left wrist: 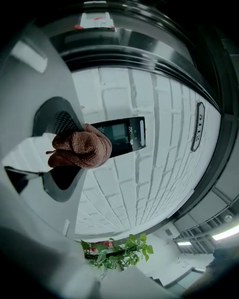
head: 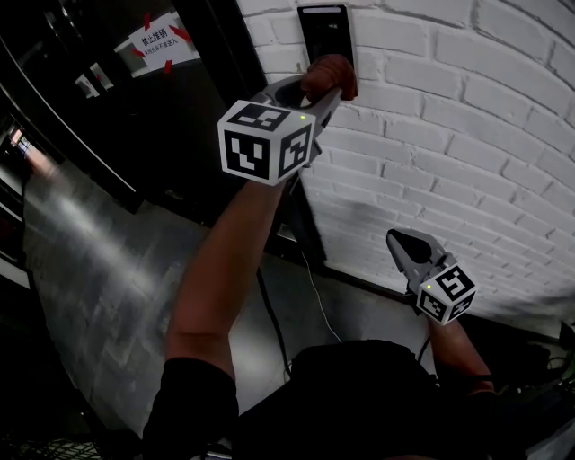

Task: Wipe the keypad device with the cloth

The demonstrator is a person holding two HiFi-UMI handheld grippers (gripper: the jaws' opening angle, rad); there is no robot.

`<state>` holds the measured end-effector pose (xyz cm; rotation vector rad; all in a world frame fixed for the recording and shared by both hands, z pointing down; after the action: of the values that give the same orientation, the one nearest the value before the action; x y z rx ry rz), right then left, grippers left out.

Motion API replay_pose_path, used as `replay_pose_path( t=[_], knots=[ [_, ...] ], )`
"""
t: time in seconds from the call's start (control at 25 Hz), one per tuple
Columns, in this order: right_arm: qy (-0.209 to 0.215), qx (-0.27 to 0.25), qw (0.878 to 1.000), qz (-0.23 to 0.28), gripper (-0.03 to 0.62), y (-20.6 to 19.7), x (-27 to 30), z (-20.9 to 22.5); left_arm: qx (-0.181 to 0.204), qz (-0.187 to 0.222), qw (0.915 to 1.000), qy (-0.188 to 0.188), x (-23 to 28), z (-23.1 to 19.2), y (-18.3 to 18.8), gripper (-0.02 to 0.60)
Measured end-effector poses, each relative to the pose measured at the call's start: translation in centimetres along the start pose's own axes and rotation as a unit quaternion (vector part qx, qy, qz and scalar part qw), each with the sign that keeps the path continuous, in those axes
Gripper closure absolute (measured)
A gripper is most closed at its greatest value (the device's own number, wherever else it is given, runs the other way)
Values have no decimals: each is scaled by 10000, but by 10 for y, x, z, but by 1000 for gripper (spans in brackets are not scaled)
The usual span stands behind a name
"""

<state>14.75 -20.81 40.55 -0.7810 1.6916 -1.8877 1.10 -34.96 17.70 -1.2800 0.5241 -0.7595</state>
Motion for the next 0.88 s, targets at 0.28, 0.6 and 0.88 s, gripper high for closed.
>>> replay_pose_path(
  t=[0.28,0.6,0.88],
  knots=[
    [14,-8,10000,-13,603,-2,0,-1,-54,-233,9997,-56,2,4,-19,417],
    [-7,-7,10000,-4,603,-3,0,-3,-103,-317,9994,-103,2,7,-28,417],
    [-25,-25,10000,-3,603,-3,0,-5,-111,-399,9990,-136,2,8,-35,417]
  ],
)
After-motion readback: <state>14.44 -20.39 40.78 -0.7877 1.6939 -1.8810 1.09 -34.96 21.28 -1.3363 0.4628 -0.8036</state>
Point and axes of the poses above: the fingertips, and each gripper's own axes: x forward along the fingers, z to its right, y out of its top, the point moved 4 cm from there along -x, backward along the fingers, and after that the axes turned 2 degrees about -z, right-handed, at the moved point
